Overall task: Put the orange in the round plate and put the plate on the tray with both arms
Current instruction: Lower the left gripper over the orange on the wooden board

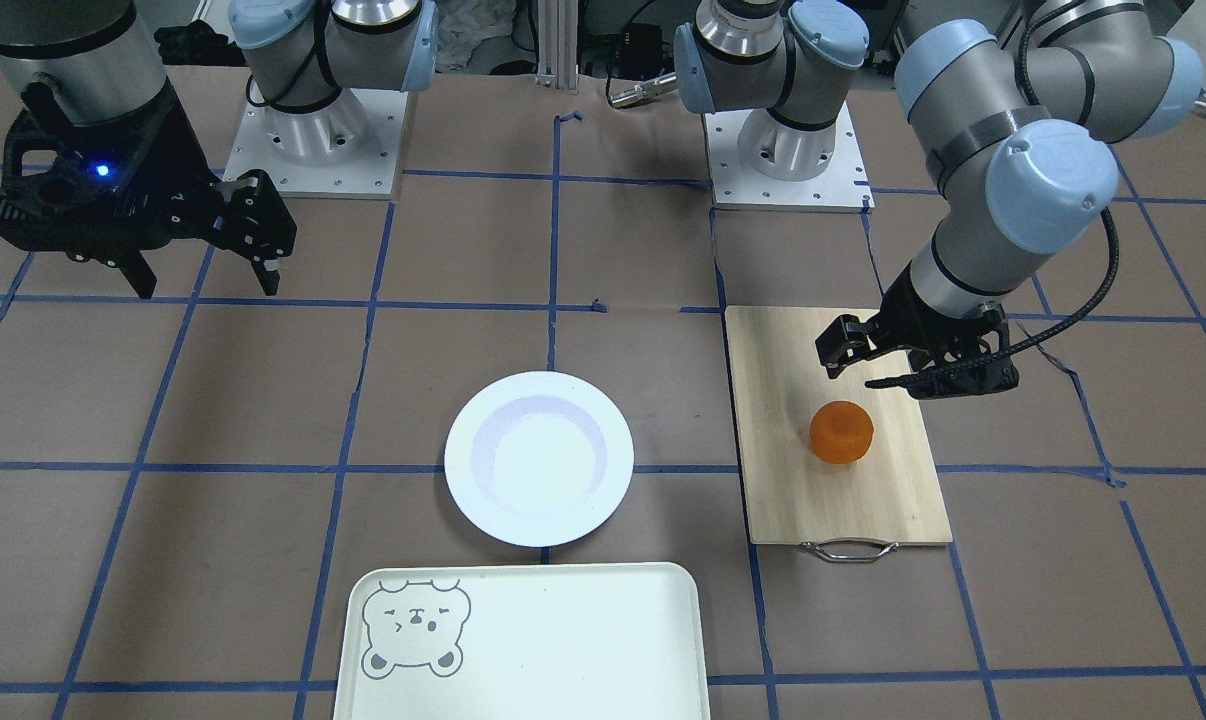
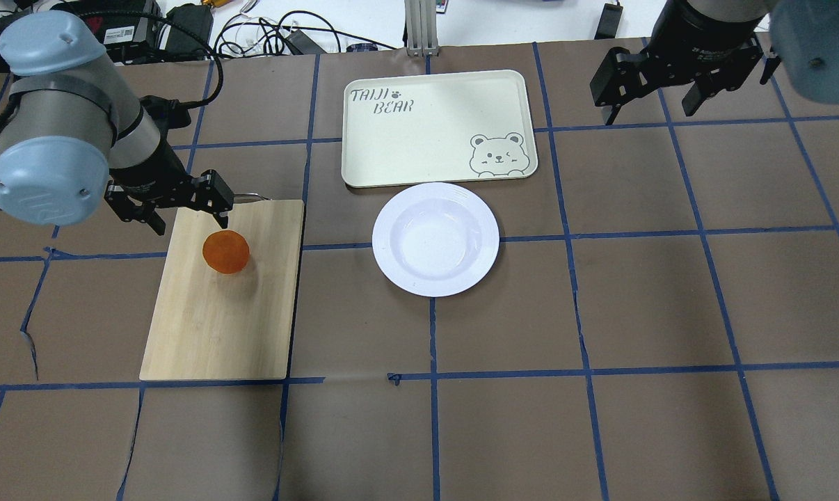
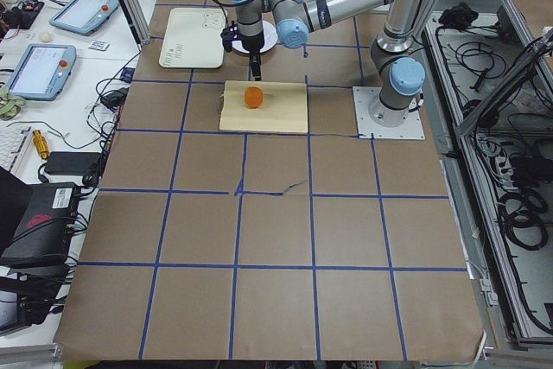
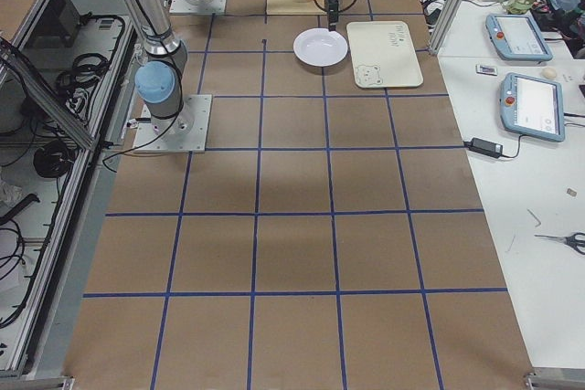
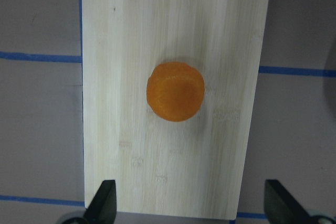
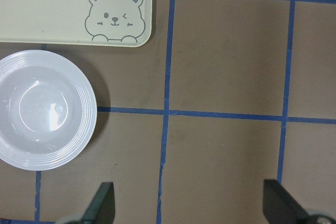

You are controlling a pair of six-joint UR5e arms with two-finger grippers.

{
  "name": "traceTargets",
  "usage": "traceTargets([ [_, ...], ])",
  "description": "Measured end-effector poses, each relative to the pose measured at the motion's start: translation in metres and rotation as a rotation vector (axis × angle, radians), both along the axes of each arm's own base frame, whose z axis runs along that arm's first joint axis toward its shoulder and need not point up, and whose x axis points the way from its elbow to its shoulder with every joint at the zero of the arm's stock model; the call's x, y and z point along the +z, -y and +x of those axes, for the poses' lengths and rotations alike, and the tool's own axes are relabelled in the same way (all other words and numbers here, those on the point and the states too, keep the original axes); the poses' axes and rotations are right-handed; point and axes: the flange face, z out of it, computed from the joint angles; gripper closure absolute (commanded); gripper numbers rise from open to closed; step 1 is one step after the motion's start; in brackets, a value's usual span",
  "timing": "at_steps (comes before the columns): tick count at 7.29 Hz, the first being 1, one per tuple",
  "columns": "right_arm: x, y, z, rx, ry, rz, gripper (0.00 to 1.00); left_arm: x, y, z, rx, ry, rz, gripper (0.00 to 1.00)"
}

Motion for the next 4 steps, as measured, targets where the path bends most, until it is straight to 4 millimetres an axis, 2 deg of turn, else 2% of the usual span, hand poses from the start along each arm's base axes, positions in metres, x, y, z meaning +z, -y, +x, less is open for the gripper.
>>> traceTargets([
  [2,-0.004,0.0,0.0,-0.001,0.001,0.007,0.0,-0.026,0.012,0.006,0.062,0.01,0.007,0.0],
  [4,-0.004,0.0,0.001,-0.003,0.003,0.007,0.0,-0.061,0.03,0.01,0.112,0.009,0.004,0.0],
])
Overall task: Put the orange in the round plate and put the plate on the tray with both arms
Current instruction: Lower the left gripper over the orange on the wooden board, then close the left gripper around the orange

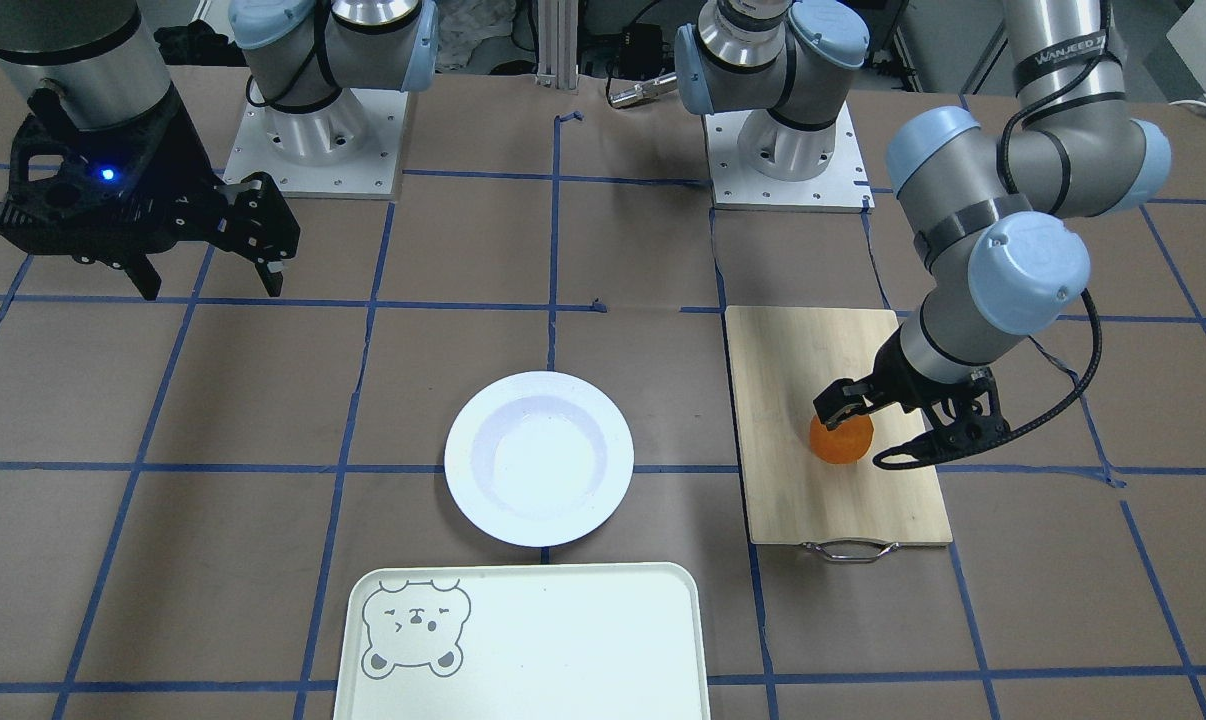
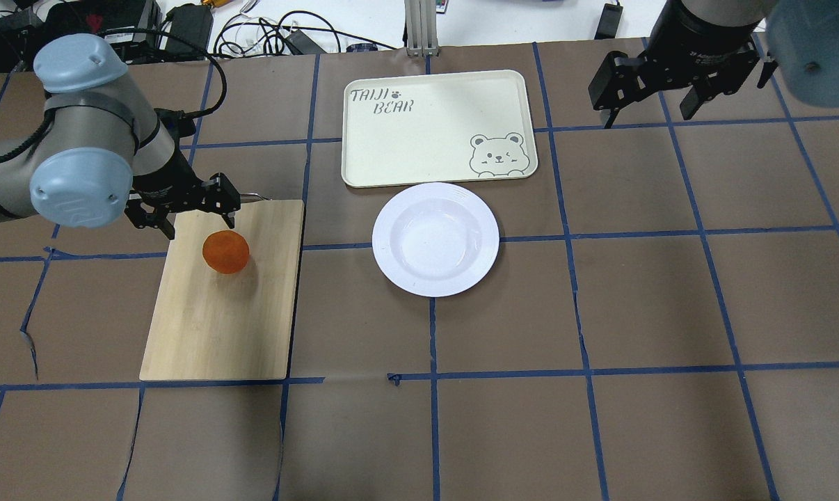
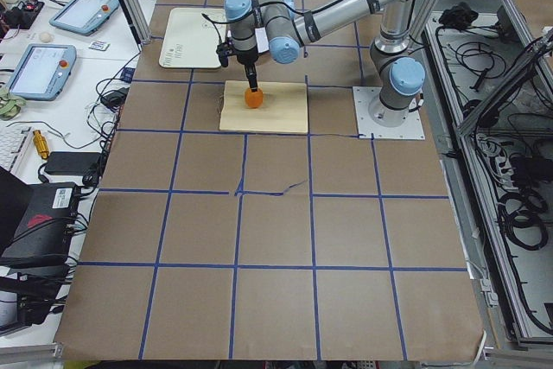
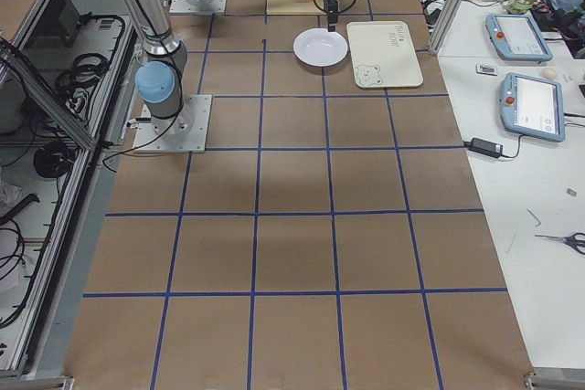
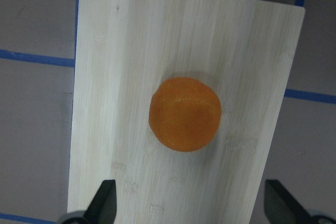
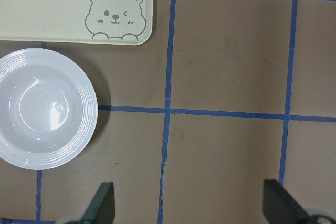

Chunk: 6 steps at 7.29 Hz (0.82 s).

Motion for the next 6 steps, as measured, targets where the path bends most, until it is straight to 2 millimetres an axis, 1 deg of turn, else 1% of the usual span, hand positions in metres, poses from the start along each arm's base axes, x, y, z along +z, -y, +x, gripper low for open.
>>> traceTargets([
  [2,-0.005,0.0,0.0,-0.001,0.001,0.009,0.0,-0.032,0.008,0.002,0.01,-0.009,0.042,0.0],
  [3,-0.007,0.0,0.0,0.0,0.0,0.013,0.0,-0.044,0.01,0.002,0.013,-0.013,0.062,0.0],
  [5,-0.008,0.0,0.0,0.001,0.0,0.016,0.0,-0.055,0.01,0.001,0.029,-0.026,0.085,0.0],
  [6,-0.009,0.0,0.0,0.001,0.0,0.017,0.0,-0.057,0.009,0.0,0.036,-0.035,0.091,0.11],
])
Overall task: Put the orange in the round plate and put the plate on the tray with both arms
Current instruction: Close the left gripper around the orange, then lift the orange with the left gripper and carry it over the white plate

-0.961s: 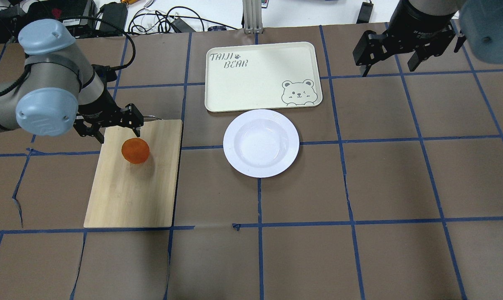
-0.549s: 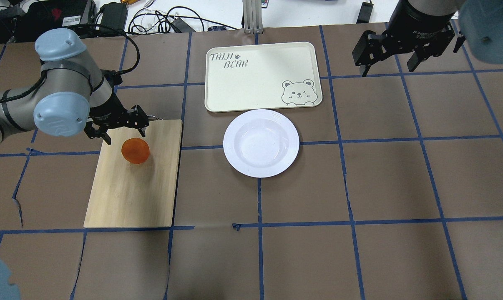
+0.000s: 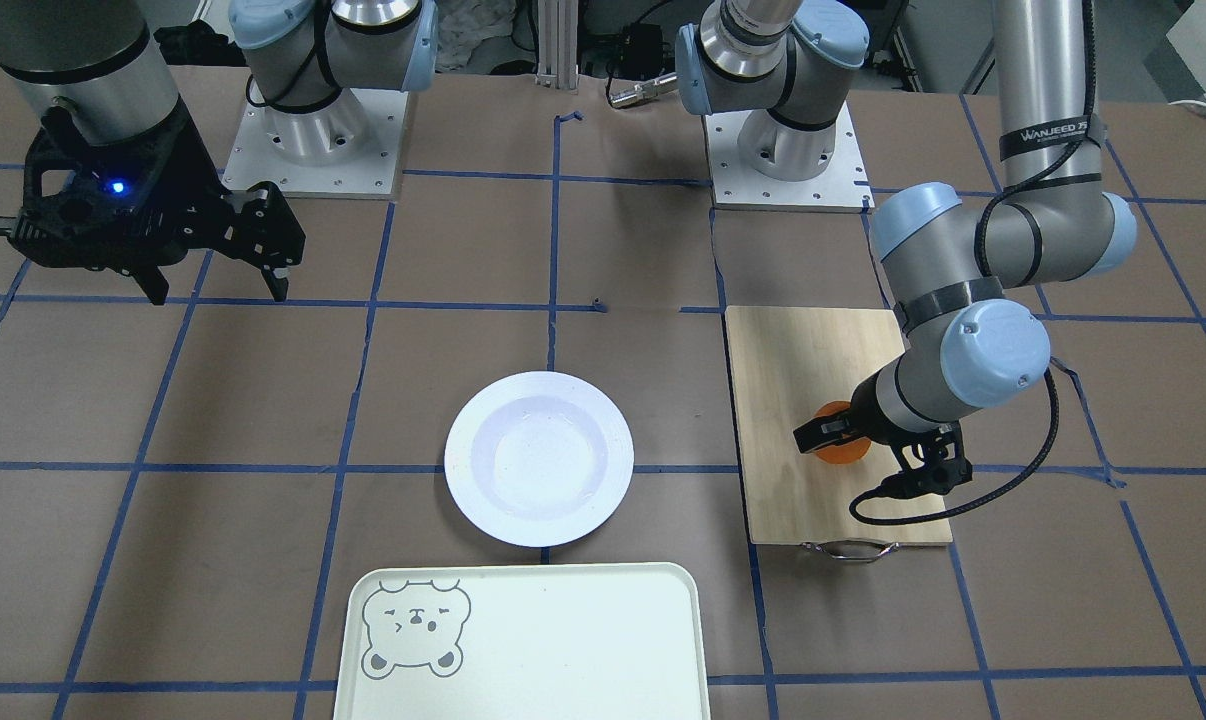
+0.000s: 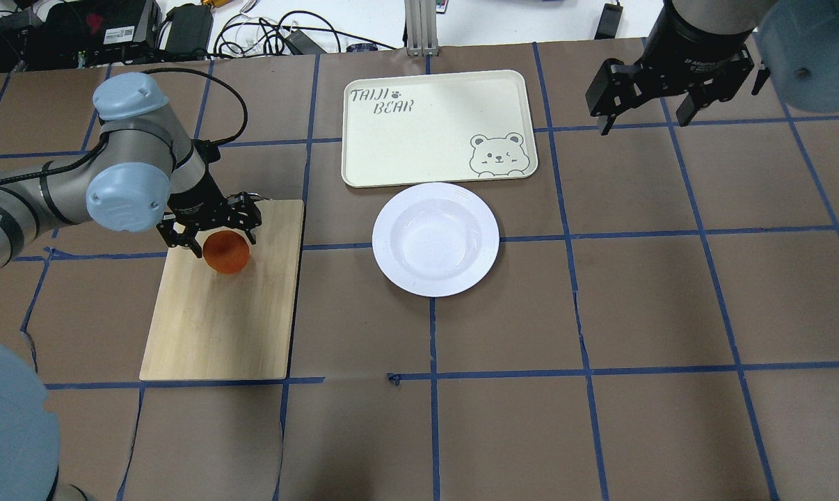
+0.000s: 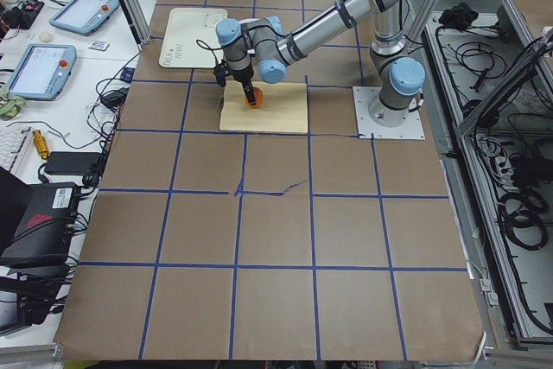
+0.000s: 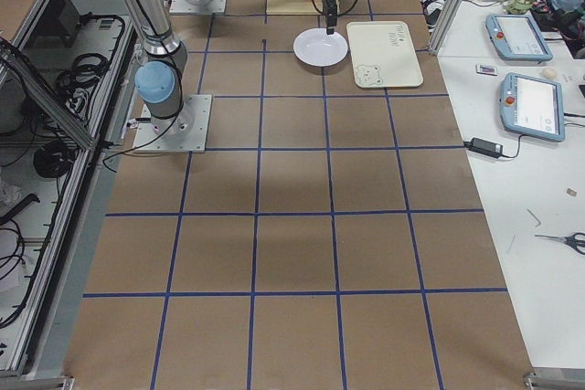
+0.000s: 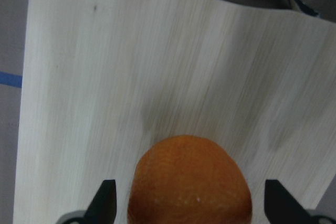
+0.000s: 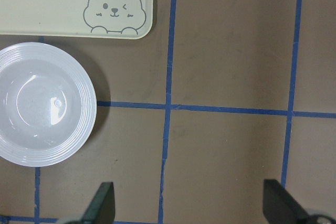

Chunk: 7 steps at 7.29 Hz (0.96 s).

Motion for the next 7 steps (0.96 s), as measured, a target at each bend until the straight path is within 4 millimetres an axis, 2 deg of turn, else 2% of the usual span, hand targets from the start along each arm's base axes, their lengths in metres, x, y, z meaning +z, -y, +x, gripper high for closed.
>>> traceTargets([
  [1,0.0,0.0,0.0,0.001,0.0,0.001,0.0,-0.001,0.0,0.0,0.004,-0.005,0.002,0.61],
  [2,-0.001,0.001,-0.001,0.0,0.0,0.001,0.0,0.0,0.001,-0.001,0.005,-0.006,0.001,0.86],
  [3,-0.001,0.001,-0.001,-0.001,0.0,0.001,0.0,0.001,0.002,0.0,0.006,-0.006,-0.001,1.0],
  [5,-0.001,0.001,-0.003,-0.004,0.0,0.001,0.0,0.01,0.006,0.0,0.008,-0.005,-0.015,1.0],
  [7,-0.001,0.002,-0.005,-0.004,-0.001,0.002,0.0,0.046,0.016,-0.004,0.015,-0.012,-0.014,1.0],
])
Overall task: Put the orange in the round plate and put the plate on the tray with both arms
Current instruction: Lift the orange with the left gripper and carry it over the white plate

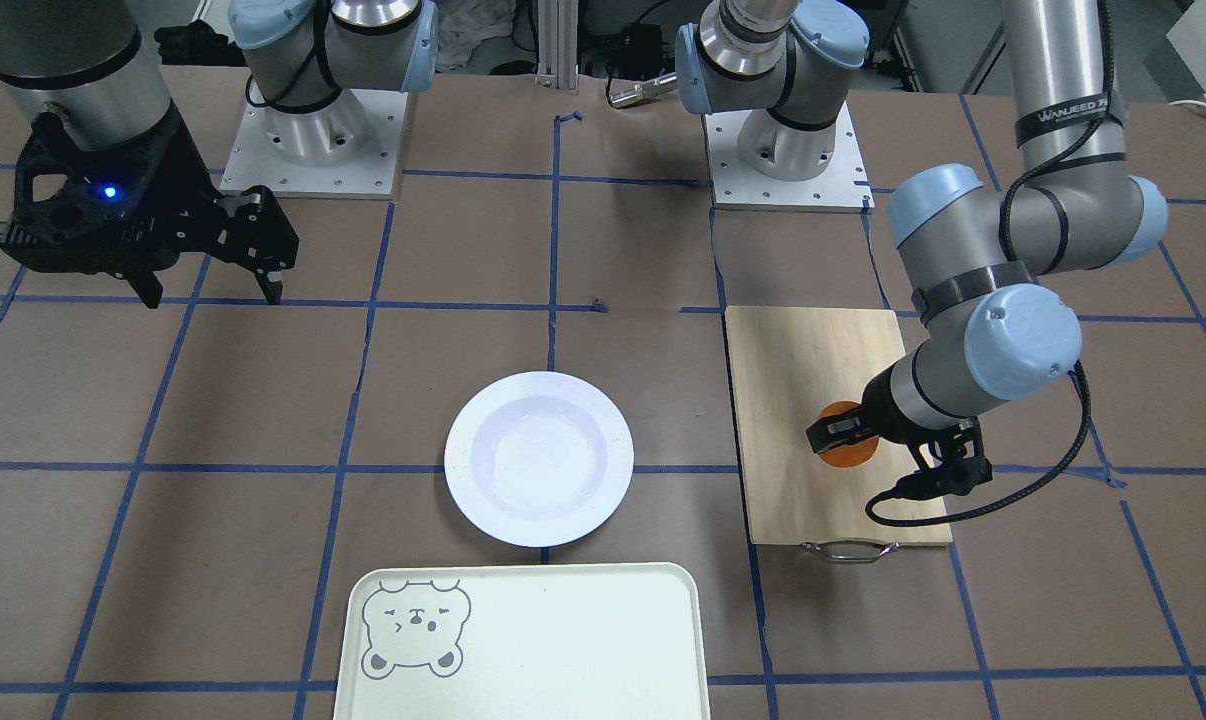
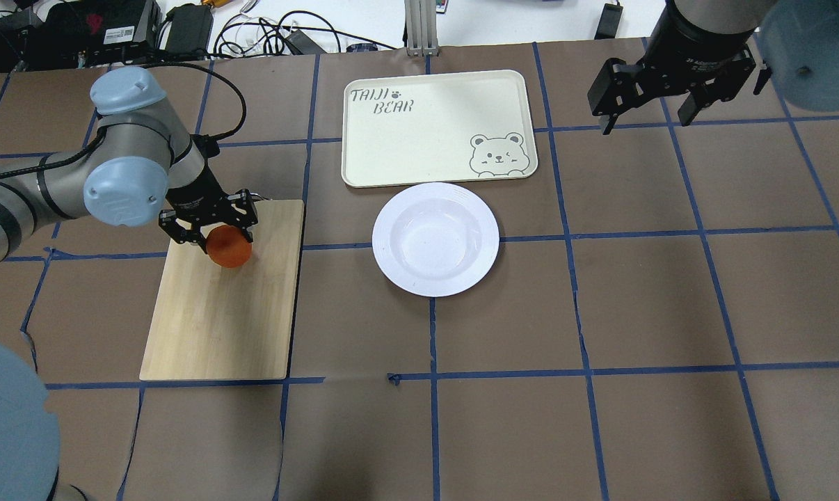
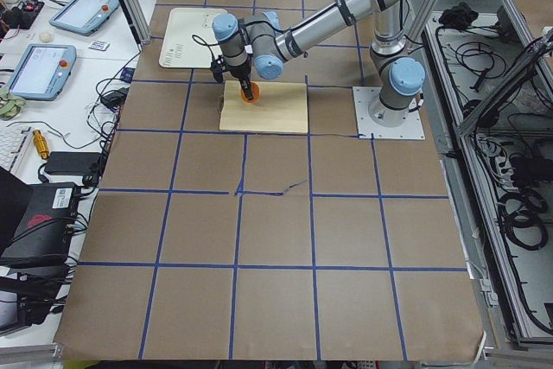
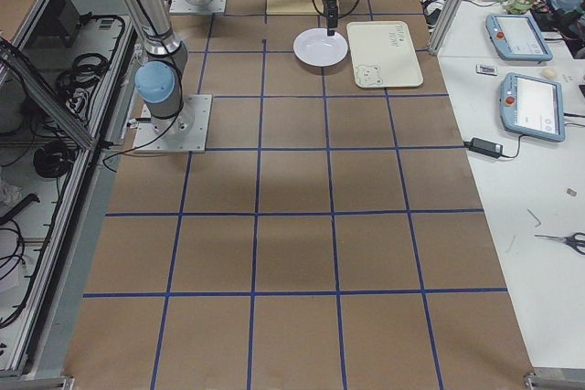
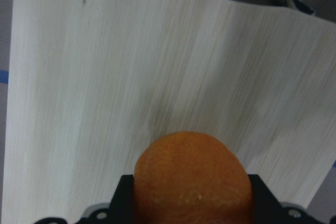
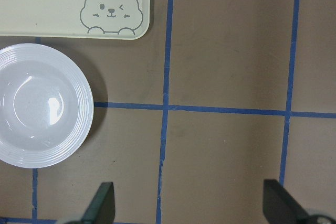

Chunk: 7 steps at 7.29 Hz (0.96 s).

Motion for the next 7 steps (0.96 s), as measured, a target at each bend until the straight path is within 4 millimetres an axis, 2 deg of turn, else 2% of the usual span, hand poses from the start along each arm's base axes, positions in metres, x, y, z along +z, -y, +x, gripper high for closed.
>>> traceTargets([
  [1,0.0,0.0,0.0,0.001,0.0,0.001,0.0,0.025,0.01,-0.005,0.02,-0.006,0.014,1.0],
  [2,-0.001,0.0,0.0,0.001,-0.001,0.001,0.0,0.047,0.021,-0.02,0.037,-0.018,0.019,1.0],
  [3,-0.001,0.0,0.0,0.0,-0.001,0.001,0.0,0.062,0.028,-0.048,0.057,-0.021,0.008,1.0],
  [5,-0.003,0.001,0.001,0.0,0.0,0.005,0.0,0.073,0.034,-0.126,0.13,-0.049,-0.055,1.0],
  [7,-0.007,0.001,0.001,-0.002,0.0,0.012,0.0,0.058,0.022,-0.213,0.167,-0.089,-0.07,1.0],
])
